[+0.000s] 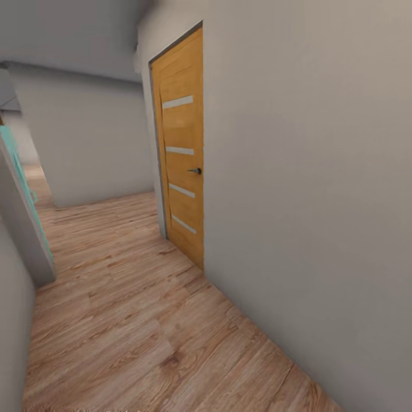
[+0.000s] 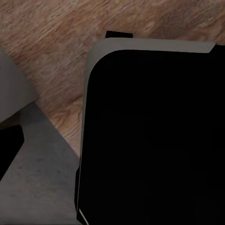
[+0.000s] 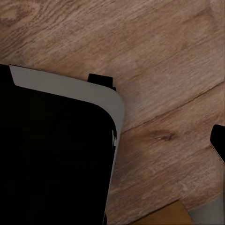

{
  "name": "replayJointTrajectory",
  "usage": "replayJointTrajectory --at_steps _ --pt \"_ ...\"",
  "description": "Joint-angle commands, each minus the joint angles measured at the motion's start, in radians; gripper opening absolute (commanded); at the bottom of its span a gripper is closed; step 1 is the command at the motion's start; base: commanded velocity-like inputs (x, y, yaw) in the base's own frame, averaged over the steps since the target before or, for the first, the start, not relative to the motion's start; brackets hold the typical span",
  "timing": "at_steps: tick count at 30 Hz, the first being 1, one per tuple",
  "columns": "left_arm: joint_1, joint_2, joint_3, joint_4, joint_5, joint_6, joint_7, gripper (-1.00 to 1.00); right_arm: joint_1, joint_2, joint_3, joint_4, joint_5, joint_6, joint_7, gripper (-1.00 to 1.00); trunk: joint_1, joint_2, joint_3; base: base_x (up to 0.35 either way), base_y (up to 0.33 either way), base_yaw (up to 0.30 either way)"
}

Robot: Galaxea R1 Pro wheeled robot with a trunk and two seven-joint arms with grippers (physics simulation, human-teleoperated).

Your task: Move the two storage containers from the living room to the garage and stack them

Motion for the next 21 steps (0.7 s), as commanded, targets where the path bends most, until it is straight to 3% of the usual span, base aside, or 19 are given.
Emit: replayJointTrajectory --at_steps 1,21 --pt "0.000 0.000 0.001 0.001 0.010 -0.003 0.000 1.00 -0.001 0.000 0.006 0.003 -0.004 -0.006 0.001 1.00 0.000 -0.001 -0.001 0.000 0.000 0.297" --pt "0.000 -0.007 0.005 0.001 0.013 -0.002 0.000 1.00 -0.001 0.000 0.007 0.003 -0.004 -0.008 0.001 1.00 0.000 -0.001 -0.001 0.000 0.000 0.297"
